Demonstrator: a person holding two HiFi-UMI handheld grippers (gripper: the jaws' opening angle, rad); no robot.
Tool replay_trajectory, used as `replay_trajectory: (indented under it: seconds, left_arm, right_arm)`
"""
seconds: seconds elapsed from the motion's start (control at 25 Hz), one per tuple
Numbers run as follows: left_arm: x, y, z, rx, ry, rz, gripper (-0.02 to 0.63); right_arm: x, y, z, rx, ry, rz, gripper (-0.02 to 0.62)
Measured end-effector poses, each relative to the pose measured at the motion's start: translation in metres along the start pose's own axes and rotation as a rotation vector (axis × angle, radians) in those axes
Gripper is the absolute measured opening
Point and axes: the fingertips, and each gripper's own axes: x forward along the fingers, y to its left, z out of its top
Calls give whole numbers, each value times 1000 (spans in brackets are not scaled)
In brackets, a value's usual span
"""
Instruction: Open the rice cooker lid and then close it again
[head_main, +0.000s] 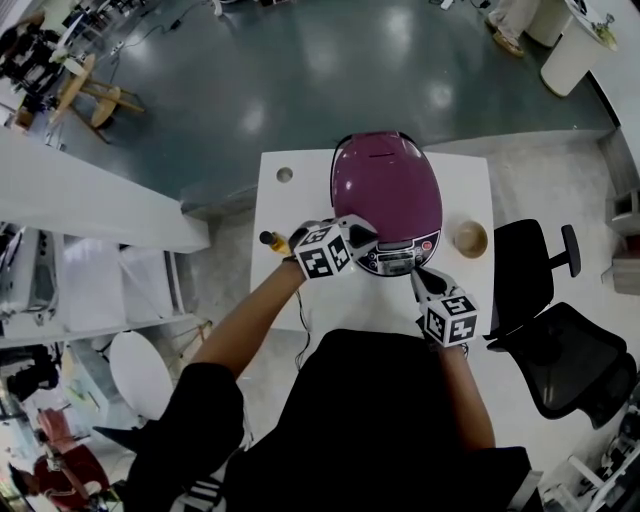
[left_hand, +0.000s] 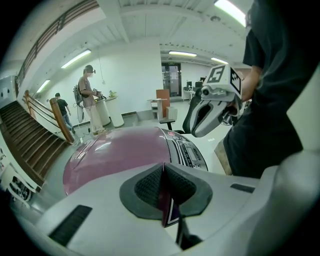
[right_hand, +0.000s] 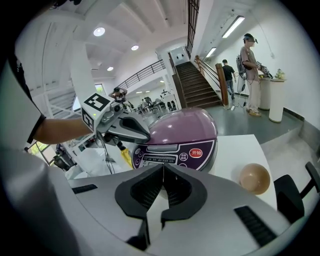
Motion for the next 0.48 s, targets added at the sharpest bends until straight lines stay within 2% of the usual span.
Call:
replay_trajectory:
  seconds: [0.2, 0.36, 0.48]
  left_arm:
    - [1, 1, 1, -20, -4, 11, 5]
    - [2, 1, 1, -57, -15, 42, 3]
    - [3, 1, 1, -76, -14, 35, 3]
  right_arm:
    - [6, -13, 16, -19, 9, -15, 0]
    - [14, -19, 35, -38, -15, 6, 0]
    - [24, -24, 47, -47, -19, 24, 0]
